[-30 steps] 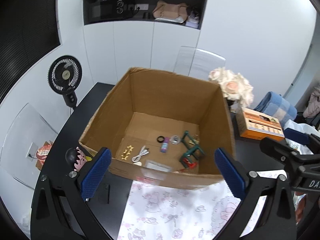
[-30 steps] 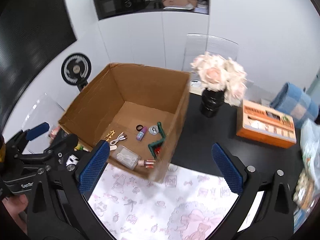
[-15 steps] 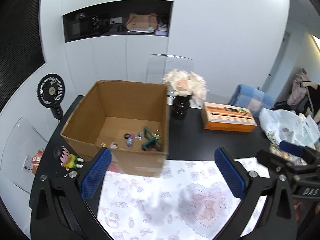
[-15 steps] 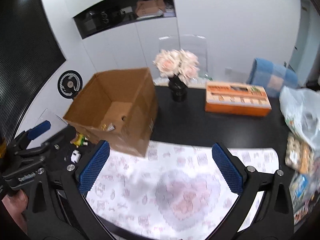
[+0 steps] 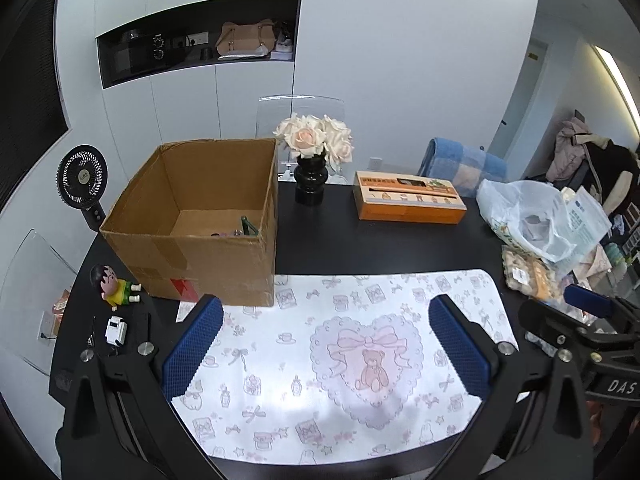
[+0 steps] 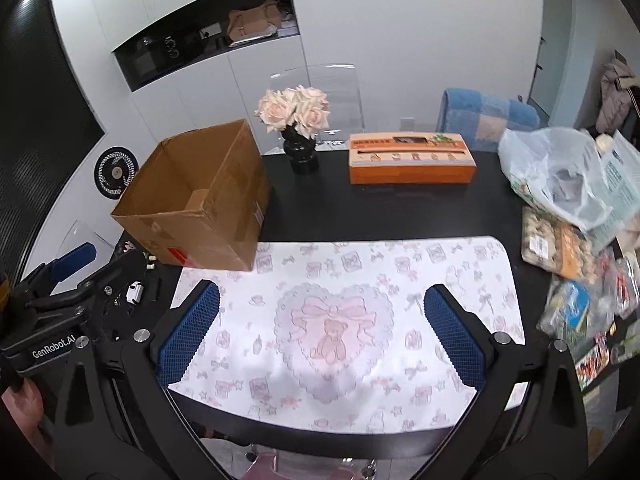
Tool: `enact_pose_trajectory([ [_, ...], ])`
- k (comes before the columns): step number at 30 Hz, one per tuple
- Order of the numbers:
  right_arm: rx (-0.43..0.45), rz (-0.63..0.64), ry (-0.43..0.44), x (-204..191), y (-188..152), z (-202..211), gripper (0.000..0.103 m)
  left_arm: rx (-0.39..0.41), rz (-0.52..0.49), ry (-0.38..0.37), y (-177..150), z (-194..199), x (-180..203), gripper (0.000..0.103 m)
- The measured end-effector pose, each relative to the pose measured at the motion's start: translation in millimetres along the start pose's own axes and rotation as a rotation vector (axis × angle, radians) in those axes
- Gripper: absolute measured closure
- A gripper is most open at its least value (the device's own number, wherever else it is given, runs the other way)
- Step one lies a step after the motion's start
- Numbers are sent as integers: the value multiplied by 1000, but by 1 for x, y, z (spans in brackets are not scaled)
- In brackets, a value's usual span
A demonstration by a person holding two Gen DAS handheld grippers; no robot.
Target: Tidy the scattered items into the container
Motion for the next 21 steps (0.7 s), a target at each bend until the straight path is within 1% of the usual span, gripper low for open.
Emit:
enact_pose_trajectory([
  [3, -5, -22, -24, 7, -19, 8, 0, -12, -7, -8, -18, 6, 8, 0],
  [5, -8, -25, -54, 10, -29, 12, 0, -27, -23, 2, -29, 8, 12, 0],
  [7, -13, -20, -77, 11, -37, 15, 0, -50, -37, 8, -41, 6, 15, 0],
  [9, -23, -16, -77, 11, -44, 16, 0, -76, -45, 6, -52, 3, 18, 0],
  [13, -51, -19, -84, 10, -53, 12, 0, -94, -39, 9, -62, 1, 21, 0],
  [21, -78, -28, -93, 9, -65, 12, 0, -111, -38, 52, -71, 7, 23, 0],
])
Point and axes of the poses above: each gripper's, at about its wrist camera, not at the fingertips, and z roughly against the way its jaws point, x to its right, y to its top, the point moved 6 cm from there along -z, roughly the way its jaws point, and after that the axes turned 7 degrees about -x, right-handed, at the moved point
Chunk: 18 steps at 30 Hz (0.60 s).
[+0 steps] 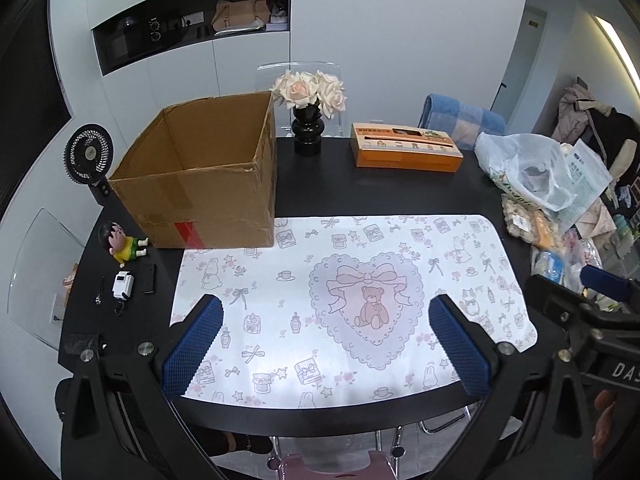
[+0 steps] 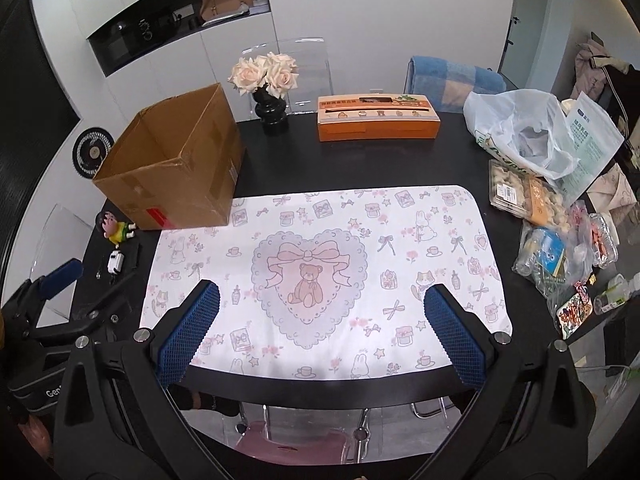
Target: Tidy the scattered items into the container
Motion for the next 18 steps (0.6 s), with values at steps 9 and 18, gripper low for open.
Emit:
enact_pose_trajectory([
  [9, -2, -6, -8, 2, 0, 1, 0, -27, 11, 27, -9, -2, -4, 0],
  [18, -15, -4, -4, 2, 0, -6, 0, -34, 11, 19, -5, -8, -4, 0],
])
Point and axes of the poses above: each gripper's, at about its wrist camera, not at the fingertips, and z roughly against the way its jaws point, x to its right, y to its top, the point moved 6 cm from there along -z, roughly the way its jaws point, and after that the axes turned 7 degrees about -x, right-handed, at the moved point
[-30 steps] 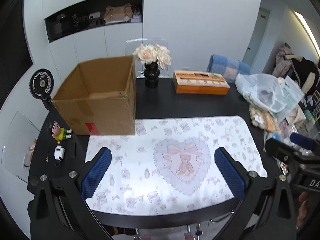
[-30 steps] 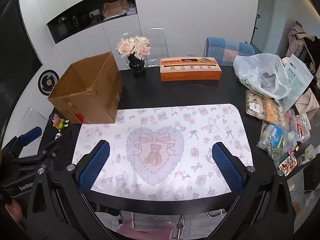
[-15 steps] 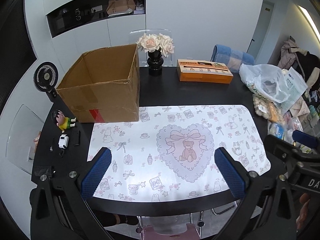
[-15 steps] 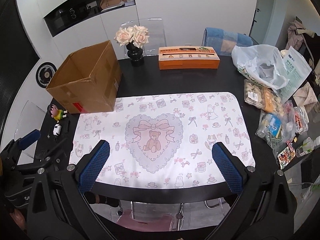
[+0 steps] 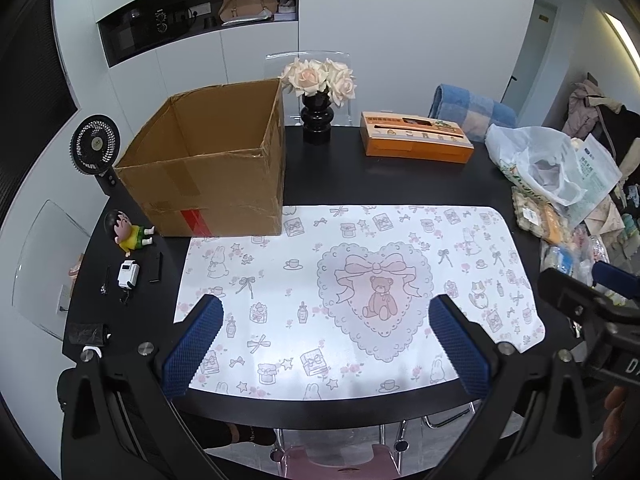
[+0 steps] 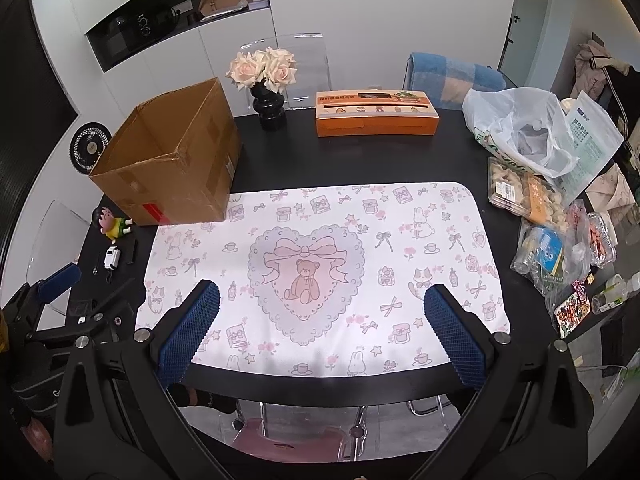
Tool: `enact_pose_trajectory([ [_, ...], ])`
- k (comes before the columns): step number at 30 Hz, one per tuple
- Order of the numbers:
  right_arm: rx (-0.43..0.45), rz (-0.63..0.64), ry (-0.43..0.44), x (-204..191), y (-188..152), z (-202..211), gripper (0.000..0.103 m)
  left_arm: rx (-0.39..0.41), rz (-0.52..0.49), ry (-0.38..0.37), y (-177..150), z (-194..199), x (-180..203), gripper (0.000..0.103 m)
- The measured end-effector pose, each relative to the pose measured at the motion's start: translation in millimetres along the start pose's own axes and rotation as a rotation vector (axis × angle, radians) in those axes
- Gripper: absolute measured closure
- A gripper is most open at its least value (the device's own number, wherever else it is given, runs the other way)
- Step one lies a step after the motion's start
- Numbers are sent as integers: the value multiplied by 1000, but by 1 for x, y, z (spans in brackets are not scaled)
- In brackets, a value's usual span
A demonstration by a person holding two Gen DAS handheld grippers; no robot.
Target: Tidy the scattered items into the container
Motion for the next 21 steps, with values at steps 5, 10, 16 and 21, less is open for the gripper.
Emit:
enact_pose_trajectory([
  [5, -7, -6, 2, 3, 2, -3, 0, 3, -26, 41, 2, -1, 3, 0],
  [10, -8, -5, 0, 3, 4, -5, 0, 3, 1, 5, 3, -2, 2, 0],
  [16, -10, -8, -2, 2, 4, -6, 0, 28, 6, 6, 7, 1, 0, 0],
  [21, -15, -8, -3, 3, 6, -11, 0, 33, 8, -2, 9, 1, 0, 0],
])
Point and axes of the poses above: each gripper's, at about its wrist camera, not at the fingertips, and z roughly against the way its jaws point, x to its right, y to its top, the point moved 6 cm from there along -z, roughly the way its jaws point, and after that the axes turned 7 degrees about -x, right-handed, at the moved point
